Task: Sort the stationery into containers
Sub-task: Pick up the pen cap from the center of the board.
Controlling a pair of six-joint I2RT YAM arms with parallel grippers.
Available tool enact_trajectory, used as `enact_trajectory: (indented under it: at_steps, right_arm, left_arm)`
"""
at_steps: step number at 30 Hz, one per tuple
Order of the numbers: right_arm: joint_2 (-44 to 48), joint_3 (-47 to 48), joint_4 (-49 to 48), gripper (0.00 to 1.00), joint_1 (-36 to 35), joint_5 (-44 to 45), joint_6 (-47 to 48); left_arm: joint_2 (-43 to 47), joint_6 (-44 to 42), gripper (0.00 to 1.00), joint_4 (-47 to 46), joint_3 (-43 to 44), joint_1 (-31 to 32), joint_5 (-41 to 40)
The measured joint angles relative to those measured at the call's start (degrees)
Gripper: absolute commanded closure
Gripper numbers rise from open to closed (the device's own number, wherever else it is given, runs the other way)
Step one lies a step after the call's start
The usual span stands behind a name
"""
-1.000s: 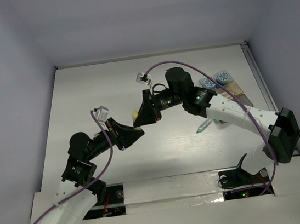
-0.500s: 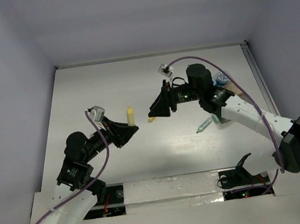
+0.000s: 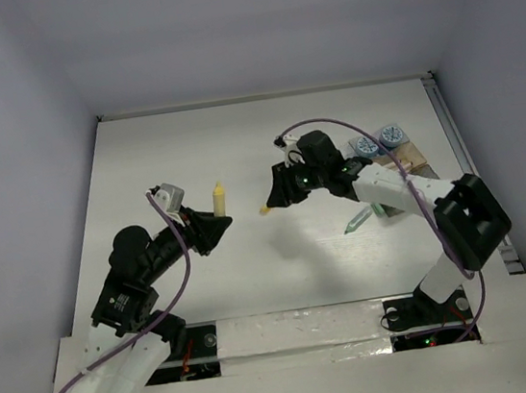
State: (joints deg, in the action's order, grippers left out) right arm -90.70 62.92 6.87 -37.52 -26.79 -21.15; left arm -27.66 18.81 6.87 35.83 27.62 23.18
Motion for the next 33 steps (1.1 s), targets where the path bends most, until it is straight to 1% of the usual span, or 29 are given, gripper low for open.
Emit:
enact_trajectory:
  at_steps: [1, 2, 3, 4, 8, 12, 16, 23, 28, 33]
  right_arm:
    - [-1.36, 0.00, 0.55, 0.42, 0.00, 1.27, 0.09]
    - [-2.84, 0.00, 0.76, 0.30, 0.00, 2.47, -0.48]
    - [-3.93, 0.00, 0.72, 0.26, 0.00, 3.43, -1.29]
    - [-4.87, 0.00, 0.61, 0.25, 0.00, 4.00, -1.64]
    - [-9.22, 0.26, -0.87, 0.24, -0.57, 5.68, -4.15]
    - [-15.76, 2.62, -1.51, 0.24, -3.13, 5.57, -5.29]
    - [-19.63, 5.68, -1.53, 0.24, -5.77, 5.14, -5.75]
    - [-23.15, 13.86, -1.51, 0.24, -7.30, 5.90, -5.57]
    - [-26.21, 19.56, 0.61, 0.25, -7.34, 9.84, -4.09]
    - [-28.81, 22.21, 4.07, 0.25, -8.04, 13.57, -2.49]
  left_arm:
    - [0.11, -0.35, 1.00, 0.24, 0.00, 0.00, -0.35]
    - [0.20, -0.59, 1.00, 0.33, 0.00, 0.00, -0.59]
    - [0.20, -0.79, 1.00, 0.33, 0.00, 0.00, -0.72]
    - [0.20, -0.85, 1.00, 0.33, 0.00, 0.00, -0.74]
    - [0.20, -1.03, 1.00, 0.35, 0.00, -0.37, -0.50]
    - [0.33, -1.16, 1.00, 0.35, -0.02, -1.18, 0.15]
    - [1.18, -1.20, 1.00, 0.26, -0.09, -2.01, 0.48]
    - [1.40, -1.20, 1.00, 0.26, -0.13, -2.64, 1.25]
    - [1.42, -1.20, 1.00, 0.26, -0.13, -3.04, 1.75]
    - [1.40, -1.20, 1.00, 0.24, -0.13, -3.74, 2.08]
